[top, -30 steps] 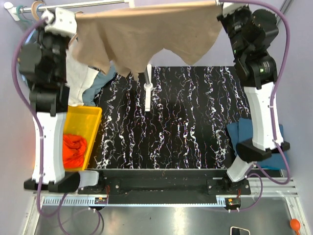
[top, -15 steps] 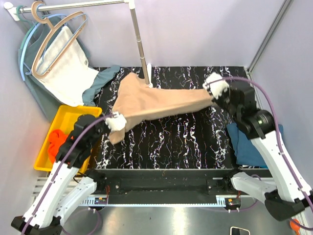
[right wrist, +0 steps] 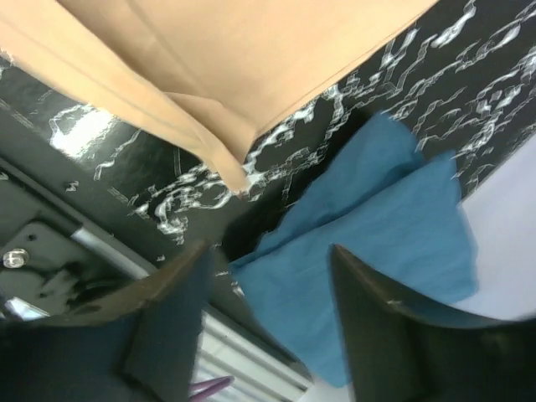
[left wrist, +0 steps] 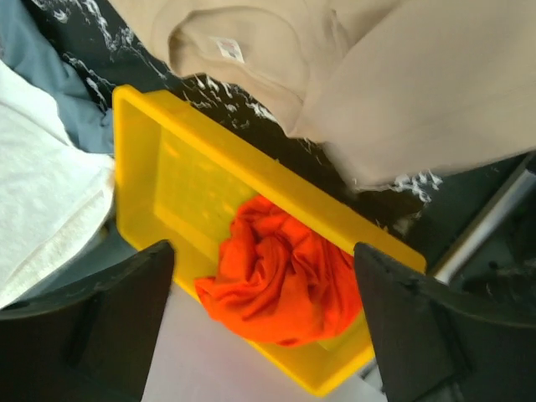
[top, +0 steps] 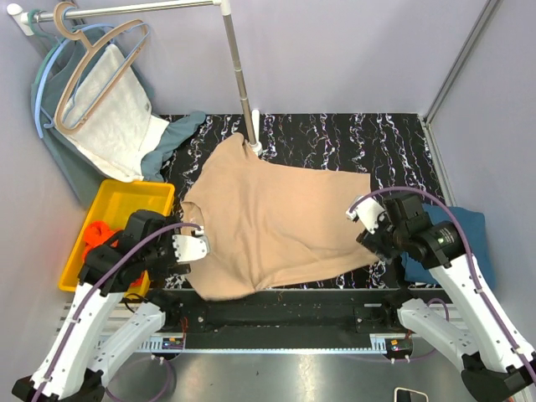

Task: Fold and stack the t-shirts
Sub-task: Flatten the tshirt out

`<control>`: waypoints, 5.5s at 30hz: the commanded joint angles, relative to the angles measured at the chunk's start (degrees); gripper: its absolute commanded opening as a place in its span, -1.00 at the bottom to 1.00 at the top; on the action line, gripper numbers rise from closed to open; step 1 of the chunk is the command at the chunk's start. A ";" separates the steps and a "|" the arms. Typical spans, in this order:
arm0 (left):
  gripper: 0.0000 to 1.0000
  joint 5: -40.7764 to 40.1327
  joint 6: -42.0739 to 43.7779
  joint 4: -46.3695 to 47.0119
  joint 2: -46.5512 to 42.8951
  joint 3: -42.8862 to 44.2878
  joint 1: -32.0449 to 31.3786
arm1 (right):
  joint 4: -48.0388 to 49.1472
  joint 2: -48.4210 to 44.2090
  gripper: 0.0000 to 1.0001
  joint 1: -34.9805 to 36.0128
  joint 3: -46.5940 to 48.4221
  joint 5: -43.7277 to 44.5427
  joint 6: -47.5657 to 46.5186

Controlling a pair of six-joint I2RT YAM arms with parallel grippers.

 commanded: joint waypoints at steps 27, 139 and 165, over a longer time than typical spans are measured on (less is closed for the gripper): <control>0.98 -2.23 -17.96 49.83 57.80 26.37 8.97 | 39.05 40.16 0.99 -14.64 20.71 6.81 6.78; 0.98 -16.47 -2.58 61.96 92.37 37.54 8.10 | 61.10 78.49 0.94 -13.68 29.08 18.23 -0.85; 0.98 -20.68 3.21 67.23 107.57 57.23 9.60 | 62.43 91.68 0.95 -14.21 48.32 22.80 -6.31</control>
